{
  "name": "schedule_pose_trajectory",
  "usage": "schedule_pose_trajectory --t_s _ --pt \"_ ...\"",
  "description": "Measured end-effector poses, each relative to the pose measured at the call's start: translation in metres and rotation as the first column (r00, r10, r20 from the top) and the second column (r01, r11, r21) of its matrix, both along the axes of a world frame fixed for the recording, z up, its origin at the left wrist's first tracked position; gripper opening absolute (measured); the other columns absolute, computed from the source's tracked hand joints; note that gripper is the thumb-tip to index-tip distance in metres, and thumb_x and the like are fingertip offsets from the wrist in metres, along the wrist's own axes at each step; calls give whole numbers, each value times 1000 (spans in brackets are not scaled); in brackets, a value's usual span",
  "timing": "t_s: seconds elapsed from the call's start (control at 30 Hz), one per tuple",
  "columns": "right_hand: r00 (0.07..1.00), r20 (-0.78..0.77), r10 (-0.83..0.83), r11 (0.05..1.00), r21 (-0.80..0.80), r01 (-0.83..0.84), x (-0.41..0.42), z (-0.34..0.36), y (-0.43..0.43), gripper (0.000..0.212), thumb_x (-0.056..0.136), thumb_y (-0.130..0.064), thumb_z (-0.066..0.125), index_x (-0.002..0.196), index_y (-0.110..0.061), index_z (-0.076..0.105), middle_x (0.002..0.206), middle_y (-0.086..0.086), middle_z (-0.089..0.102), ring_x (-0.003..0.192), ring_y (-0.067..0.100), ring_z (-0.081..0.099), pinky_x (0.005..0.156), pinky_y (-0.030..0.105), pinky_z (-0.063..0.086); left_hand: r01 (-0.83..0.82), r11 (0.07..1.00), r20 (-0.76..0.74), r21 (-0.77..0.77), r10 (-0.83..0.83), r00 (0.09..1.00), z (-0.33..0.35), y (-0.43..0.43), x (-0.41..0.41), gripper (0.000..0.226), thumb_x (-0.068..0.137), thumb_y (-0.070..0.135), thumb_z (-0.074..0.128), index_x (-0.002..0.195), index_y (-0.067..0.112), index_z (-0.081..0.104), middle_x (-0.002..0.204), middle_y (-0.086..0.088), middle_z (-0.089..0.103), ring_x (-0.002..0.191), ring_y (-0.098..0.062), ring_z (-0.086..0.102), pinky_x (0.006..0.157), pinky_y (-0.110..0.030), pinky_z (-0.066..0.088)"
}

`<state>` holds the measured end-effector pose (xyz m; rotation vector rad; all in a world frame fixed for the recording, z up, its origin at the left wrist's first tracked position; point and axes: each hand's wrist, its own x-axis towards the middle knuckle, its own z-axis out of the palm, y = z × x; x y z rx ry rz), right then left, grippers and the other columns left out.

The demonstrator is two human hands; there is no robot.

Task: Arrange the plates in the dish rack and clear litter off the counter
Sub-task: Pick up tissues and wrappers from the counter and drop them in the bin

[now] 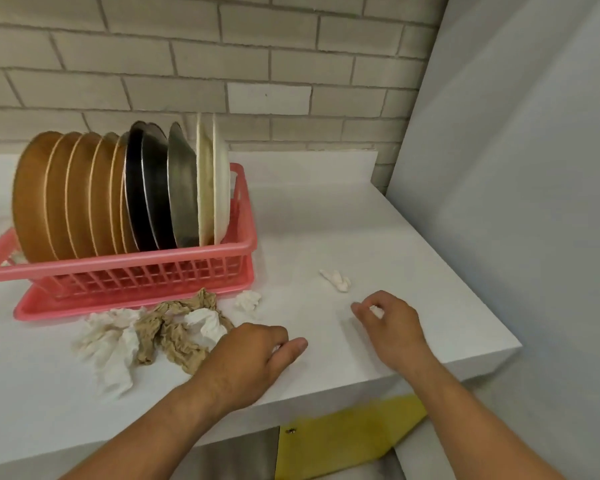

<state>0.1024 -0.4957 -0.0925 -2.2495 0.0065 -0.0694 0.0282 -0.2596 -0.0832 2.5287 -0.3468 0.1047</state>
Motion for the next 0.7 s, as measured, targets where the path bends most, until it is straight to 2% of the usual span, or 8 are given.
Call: schedule_pose_trajectory --t_s 0.07,0.13,0.2,0.27,0.37,0.43,0.53,0.7 --pt "999 23 25 1000 -10 -25 -28 6 26 33 86 -50 63 66 -24 60 66 -4 62 58 3 53 51 10 39 27 1000 31 -11 -27 999 1 20 -19 53 90 64 33 57 23 40 52 5 45 53 -10 46 56 -32 40" --pt "997 38 70 996 -56 -67 -59 11 58 37 86 -52 59 61 -25 56 60 -9 58 61 0 53 50 11 38 45 999 54 -27 -44 998 -1 43 -41 51 92 60 35 56 24 38 52 6 44 54 -9 45 56 -31 38" --pt "993 42 110 991 -85 -106 -88 13 88 38 86 -52 58 58 -27 53 56 -12 54 58 2 53 50 14 36 43 999 54 1 -43 998 -5 67 -66 49 92 58 36 59 23 43 56 6 49 58 -9 47 58 -32 40" --pt "988 34 149 983 -109 -145 -117 13 114 37 84 -53 55 56 -28 52 55 -10 54 56 5 52 53 21 40 38 999 39 22 -38 998 -8 89 -87 47 92 58 37 62 24 48 59 5 53 59 -10 50 58 -32 42" --pt "981 12 192 971 -147 -188 -151 9 141 34 77 -58 46 57 -30 50 59 -8 56 59 6 52 57 26 43 67 998 11 -14 -67 998 -12 115 -112 38 90 54 42 59 33 46 58 10 53 60 -8 52 54 -29 40" --pt "977 -15 214 959 -186 -213 -170 -2 150 32 75 -55 45 59 -27 49 61 -7 57 61 7 53 57 28 44 76 997 -17 -30 -77 997 -20 126 -129 31 88 52 43 61 36 47 60 14 53 62 -5 53 55 -26 39" --pt "966 -75 249 920 -294 -260 -195 -32 157 32 78 -50 50 61 -23 48 61 -6 57 61 9 52 55 30 42 68 996 -88 -51 -72 994 -46 134 -158 26 87 46 49 66 32 51 63 15 55 65 -3 53 57 -26 40" --pt "951 -231 206 919 -288 -269 -224 -97 156 36 87 -39 52 58 -20 45 59 -3 54 63 17 53 58 33 44 21 997 -223 -73 -37 974 -100 142 -195 16 84 35 51 68 34 51 69 19 57 70 0 54 58 -20 40"
